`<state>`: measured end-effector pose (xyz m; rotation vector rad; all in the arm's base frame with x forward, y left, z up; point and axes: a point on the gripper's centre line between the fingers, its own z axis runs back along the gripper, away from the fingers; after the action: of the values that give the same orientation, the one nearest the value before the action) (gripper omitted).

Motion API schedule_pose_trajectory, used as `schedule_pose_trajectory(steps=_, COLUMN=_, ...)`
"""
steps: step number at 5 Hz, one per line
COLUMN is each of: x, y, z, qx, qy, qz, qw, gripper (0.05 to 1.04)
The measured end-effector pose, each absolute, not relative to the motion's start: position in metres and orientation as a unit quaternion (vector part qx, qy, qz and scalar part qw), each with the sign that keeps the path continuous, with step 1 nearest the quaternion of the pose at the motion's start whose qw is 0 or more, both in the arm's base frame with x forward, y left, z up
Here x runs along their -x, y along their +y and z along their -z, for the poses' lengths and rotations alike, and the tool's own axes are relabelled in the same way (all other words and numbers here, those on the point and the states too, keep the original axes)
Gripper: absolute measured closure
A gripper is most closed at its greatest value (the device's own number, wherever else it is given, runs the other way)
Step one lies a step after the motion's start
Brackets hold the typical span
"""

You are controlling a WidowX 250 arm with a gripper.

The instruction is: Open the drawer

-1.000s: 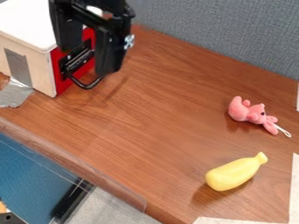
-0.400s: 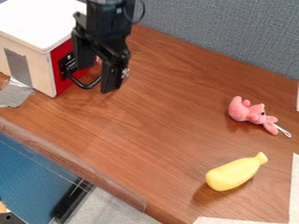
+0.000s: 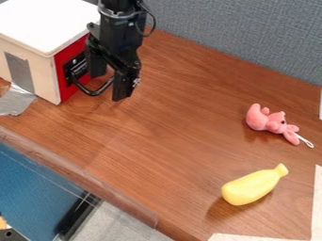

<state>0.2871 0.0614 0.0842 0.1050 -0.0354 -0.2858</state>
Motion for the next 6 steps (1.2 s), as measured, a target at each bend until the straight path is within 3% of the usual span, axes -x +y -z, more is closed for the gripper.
schedule_pose_trajectory(steps=3, x=-0.318, y=0.075, z=-0.062, qx=-0.077, qy=-0.053, qz=0.165, qw=0.982, gripper=0.083)
schedule_pose_trajectory(steps=6, x=-0.327, y=0.088, z=-0.042, qx=-0.099, qy=-0.061, qz=0.163, qw=0.98, gripper=0.083)
